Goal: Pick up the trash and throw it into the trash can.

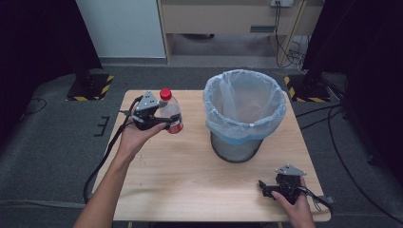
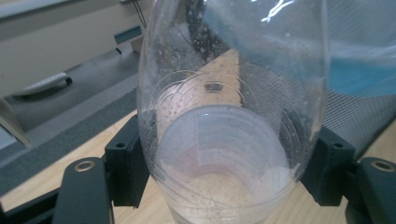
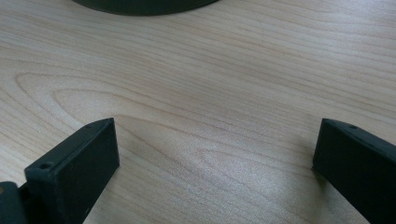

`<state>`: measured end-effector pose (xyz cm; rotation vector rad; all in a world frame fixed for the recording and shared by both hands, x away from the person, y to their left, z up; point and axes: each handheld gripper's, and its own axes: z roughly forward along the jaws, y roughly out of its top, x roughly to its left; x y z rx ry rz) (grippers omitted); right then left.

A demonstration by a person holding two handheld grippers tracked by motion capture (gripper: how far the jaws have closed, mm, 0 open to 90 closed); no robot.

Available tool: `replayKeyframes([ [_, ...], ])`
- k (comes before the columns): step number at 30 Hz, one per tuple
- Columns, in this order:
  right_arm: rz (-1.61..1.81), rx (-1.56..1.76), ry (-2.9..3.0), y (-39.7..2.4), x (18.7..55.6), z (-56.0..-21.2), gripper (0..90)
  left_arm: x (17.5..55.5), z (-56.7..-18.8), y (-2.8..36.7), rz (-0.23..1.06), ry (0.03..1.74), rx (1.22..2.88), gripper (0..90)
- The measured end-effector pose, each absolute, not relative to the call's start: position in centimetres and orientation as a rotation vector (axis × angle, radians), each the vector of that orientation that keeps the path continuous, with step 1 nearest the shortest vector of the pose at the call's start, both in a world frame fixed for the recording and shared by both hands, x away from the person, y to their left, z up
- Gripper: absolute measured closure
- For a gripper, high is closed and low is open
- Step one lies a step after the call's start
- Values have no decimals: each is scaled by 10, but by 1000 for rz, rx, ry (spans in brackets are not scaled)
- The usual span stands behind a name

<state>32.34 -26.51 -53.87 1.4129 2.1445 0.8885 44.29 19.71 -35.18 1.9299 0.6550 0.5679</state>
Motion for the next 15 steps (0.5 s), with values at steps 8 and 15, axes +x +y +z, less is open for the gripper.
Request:
replayKeyframes([
  [8,889,1413,2144,-265,323,-539,3,437,-319,188,549,607,1955,284],
  [15,888,1412,2145,-265,323,-539,3,444,-296,181,554,575,1951,284],
])
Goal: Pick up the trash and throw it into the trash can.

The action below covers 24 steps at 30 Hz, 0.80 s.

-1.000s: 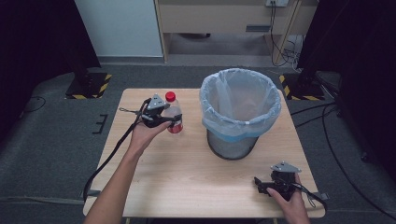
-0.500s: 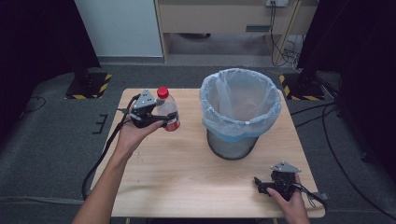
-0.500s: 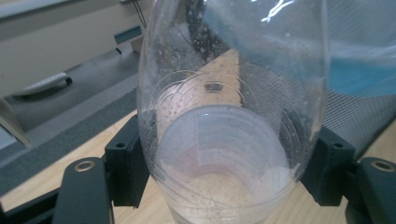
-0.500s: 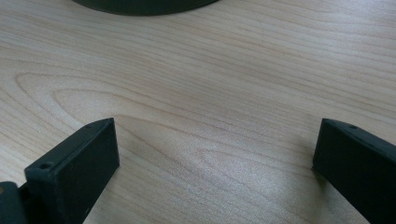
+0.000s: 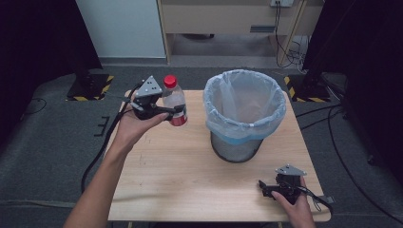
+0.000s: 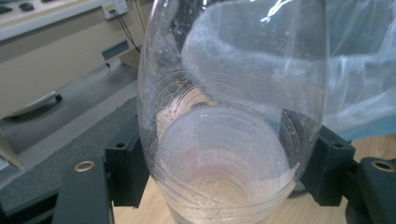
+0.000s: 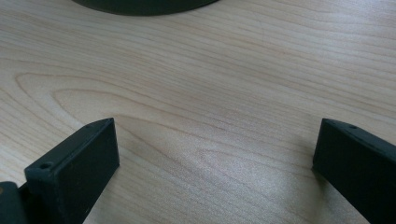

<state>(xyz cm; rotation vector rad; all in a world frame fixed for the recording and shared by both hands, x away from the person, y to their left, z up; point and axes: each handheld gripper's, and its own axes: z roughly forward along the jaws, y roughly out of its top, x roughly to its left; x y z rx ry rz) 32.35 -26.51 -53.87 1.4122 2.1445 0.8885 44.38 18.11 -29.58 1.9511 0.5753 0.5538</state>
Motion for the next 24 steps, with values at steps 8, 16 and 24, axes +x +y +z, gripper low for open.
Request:
replayKeyframes([
  [8,888,1412,2145,-265,323,-539,3,448,-273,174,546,545,1949,284],
  [16,888,1413,2145,-265,323,-539,3,452,-255,168,554,528,1979,284],
  [24,888,1413,2145,-265,323,-539,3,449,-232,160,556,494,1974,285],
])
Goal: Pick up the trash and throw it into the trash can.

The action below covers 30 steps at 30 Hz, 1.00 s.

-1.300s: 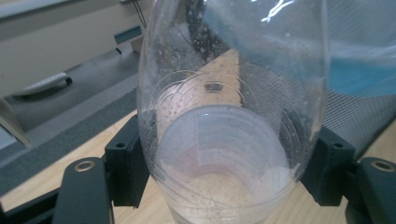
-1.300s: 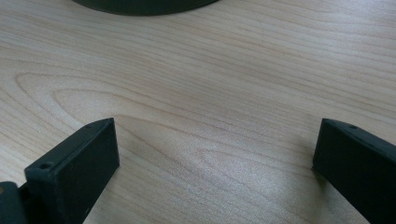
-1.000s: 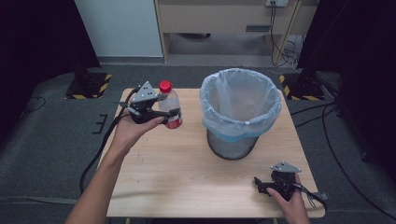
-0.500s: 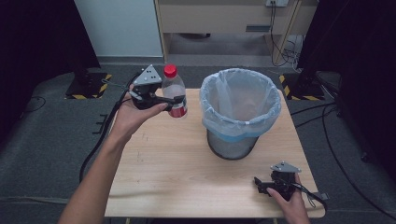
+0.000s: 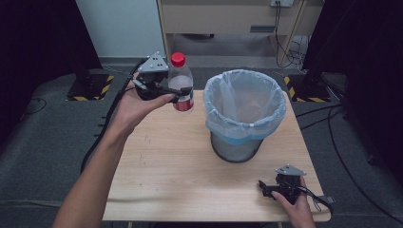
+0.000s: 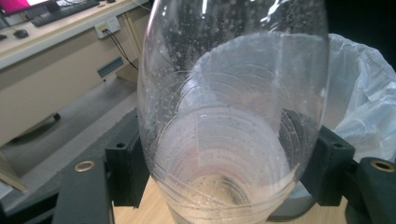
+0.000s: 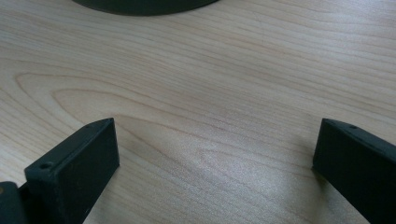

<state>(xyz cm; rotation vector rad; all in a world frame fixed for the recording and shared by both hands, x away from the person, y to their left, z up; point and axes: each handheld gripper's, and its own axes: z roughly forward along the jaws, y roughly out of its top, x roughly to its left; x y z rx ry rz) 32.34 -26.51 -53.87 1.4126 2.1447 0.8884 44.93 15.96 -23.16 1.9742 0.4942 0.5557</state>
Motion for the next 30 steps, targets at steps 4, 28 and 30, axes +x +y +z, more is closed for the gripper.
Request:
replayKeyframes([
  [4,888,1413,2145,-265,323,-539,3,447,-226,157,552,484,1965,285],
  [28,888,1413,2145,-265,323,-539,3,441,-200,159,535,399,1935,285],
  [30,888,1413,2145,-265,323,-539,3,438,-193,155,547,381,1933,285],
])
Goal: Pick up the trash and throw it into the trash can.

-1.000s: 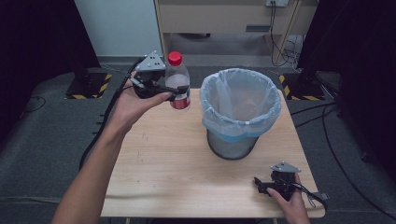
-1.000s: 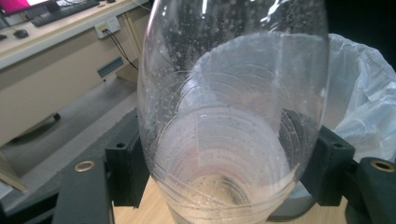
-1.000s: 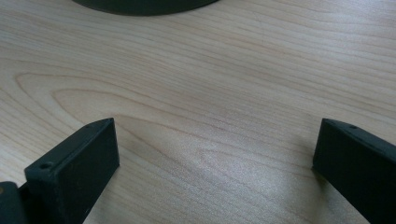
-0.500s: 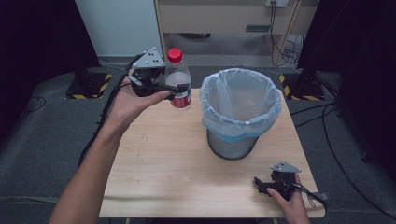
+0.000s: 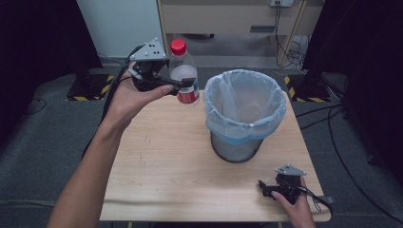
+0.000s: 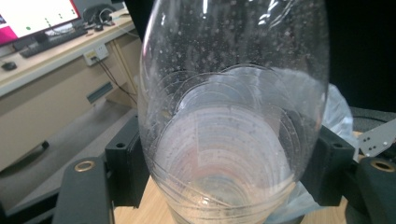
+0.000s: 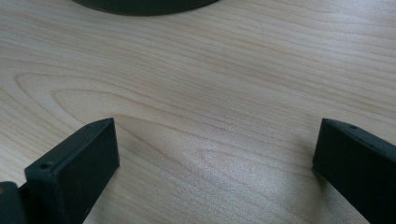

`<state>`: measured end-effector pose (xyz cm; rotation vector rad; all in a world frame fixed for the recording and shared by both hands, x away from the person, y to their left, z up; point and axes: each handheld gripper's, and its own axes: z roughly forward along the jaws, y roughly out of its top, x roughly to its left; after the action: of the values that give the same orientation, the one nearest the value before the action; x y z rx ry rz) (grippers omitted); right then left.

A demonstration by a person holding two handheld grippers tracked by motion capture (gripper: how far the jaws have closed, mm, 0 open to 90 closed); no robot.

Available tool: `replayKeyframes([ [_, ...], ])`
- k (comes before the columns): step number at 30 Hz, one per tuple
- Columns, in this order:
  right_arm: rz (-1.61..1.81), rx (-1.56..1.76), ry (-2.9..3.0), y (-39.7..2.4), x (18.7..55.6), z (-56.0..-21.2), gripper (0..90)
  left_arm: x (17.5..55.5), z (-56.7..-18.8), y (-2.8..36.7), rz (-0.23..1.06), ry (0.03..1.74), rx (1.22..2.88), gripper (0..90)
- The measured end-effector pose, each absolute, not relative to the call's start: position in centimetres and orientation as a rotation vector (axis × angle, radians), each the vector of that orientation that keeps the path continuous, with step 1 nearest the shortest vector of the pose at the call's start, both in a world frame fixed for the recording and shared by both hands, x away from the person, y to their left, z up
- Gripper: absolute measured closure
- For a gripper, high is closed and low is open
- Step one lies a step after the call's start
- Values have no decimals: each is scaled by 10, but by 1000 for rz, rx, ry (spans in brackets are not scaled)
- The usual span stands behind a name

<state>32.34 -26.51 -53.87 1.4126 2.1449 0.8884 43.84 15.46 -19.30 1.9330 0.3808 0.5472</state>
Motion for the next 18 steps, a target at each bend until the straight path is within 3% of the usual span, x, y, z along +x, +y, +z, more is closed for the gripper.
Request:
replayKeyframes([
  [18,889,1416,2145,-265,323,-539,3,437,-179,121,565,305,1878,284],
])
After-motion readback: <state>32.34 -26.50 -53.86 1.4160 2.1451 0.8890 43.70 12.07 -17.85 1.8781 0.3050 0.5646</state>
